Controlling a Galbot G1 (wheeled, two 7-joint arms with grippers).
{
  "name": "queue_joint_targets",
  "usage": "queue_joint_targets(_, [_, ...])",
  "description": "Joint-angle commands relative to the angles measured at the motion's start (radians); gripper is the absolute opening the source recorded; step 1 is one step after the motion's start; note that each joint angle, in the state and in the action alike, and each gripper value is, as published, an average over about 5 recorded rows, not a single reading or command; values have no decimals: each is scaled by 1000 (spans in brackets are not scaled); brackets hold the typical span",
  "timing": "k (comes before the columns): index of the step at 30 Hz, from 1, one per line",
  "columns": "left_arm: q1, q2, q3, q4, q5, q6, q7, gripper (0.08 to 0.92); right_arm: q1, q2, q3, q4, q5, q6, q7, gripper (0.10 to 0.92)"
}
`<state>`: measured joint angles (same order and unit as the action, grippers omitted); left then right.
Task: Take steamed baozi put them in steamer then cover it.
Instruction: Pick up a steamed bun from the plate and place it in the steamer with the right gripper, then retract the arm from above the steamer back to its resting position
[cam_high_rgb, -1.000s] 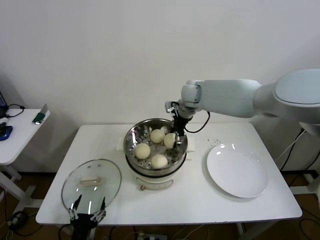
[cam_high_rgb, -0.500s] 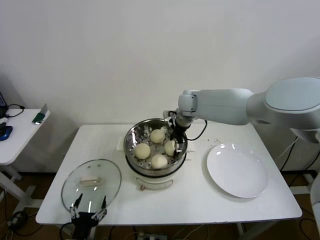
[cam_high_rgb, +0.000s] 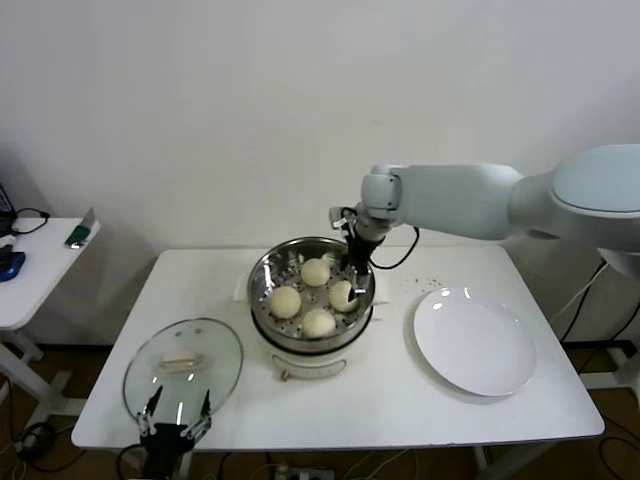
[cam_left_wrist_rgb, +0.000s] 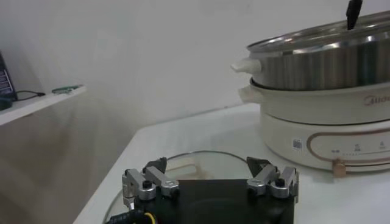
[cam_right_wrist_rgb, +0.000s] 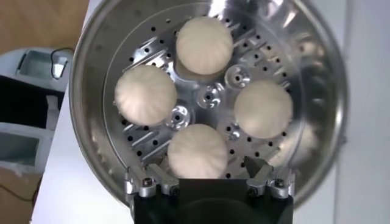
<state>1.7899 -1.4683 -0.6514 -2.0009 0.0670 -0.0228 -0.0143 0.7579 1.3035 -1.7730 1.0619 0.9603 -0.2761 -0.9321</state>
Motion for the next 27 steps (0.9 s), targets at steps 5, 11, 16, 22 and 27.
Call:
queue_joint_targets(5, [1, -4, -13, -5, 23, -1, 0, 823, -6, -261, 200, 87, -39, 166, 209, 823])
queue_joint_targets(11, [4, -19, -22, -23, 39, 2, 8, 823, -73, -461, 253, 251, -50, 309, 488, 823])
queue_joint_targets(16, [-2, -32, -23, -34, 58, -1, 6, 823, -227, -598, 380, 332, -107, 387, 611, 823])
queue_joint_targets(22, [-2, -46, -20, -57, 82, -6, 5, 823, -538, -703, 678, 373, -178, 437, 699, 823])
queue_joint_targets(27, [5, -60, -20, -73, 115, -10, -5, 823, -880, -721, 1047, 385, -271, 470, 760, 823])
